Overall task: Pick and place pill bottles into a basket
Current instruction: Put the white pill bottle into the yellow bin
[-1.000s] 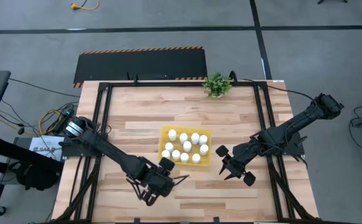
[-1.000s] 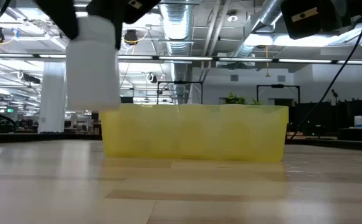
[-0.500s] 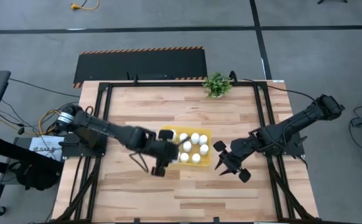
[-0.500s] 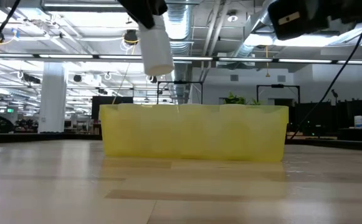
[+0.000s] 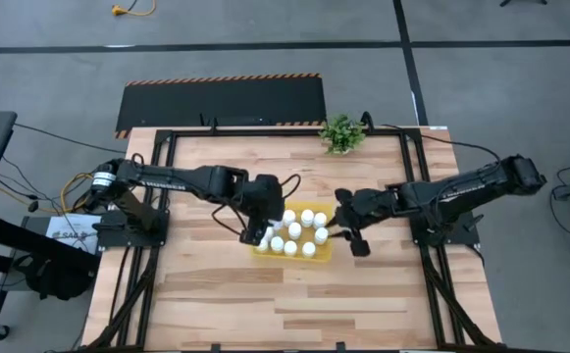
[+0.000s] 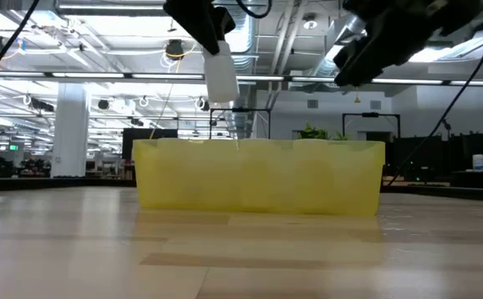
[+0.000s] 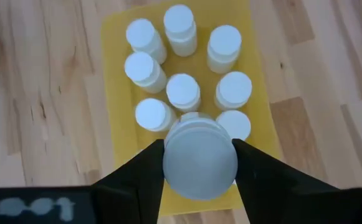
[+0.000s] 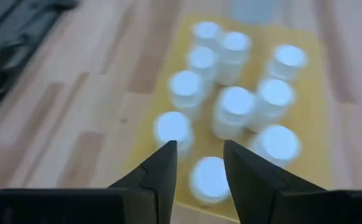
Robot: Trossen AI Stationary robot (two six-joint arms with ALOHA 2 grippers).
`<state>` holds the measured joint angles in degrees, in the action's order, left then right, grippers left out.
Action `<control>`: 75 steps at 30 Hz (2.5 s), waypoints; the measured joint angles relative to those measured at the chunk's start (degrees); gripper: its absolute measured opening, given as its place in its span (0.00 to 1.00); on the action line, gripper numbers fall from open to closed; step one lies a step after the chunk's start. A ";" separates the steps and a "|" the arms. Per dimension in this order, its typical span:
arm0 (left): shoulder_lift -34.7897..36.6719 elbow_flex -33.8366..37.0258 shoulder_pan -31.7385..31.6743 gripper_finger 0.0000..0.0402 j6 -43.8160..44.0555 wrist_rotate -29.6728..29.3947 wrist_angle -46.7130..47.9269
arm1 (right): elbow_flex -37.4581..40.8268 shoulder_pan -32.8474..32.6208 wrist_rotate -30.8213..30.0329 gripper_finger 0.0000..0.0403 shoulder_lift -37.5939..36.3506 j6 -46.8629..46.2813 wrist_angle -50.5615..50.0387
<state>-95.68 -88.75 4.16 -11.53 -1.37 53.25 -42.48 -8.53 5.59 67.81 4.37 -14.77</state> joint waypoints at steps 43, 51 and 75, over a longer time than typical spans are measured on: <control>-8.38 -1.88 -4.69 0.41 -11.92 8.39 -0.99 | 0.02 2.27 -5.03 0.31 0.01 -4.42 -4.88; -9.84 -1.86 -4.52 0.41 -13.82 9.16 -1.49 | 0.02 2.27 -5.03 0.31 0.00 -4.44 -5.40; -9.89 -1.05 -4.15 0.41 -17.82 6.39 -1.71 | 0.02 2.29 -5.04 0.31 0.01 -4.46 -5.91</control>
<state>-105.57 -89.80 0.01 -29.35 5.02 51.54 -42.46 -6.24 0.55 67.82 -0.10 -20.69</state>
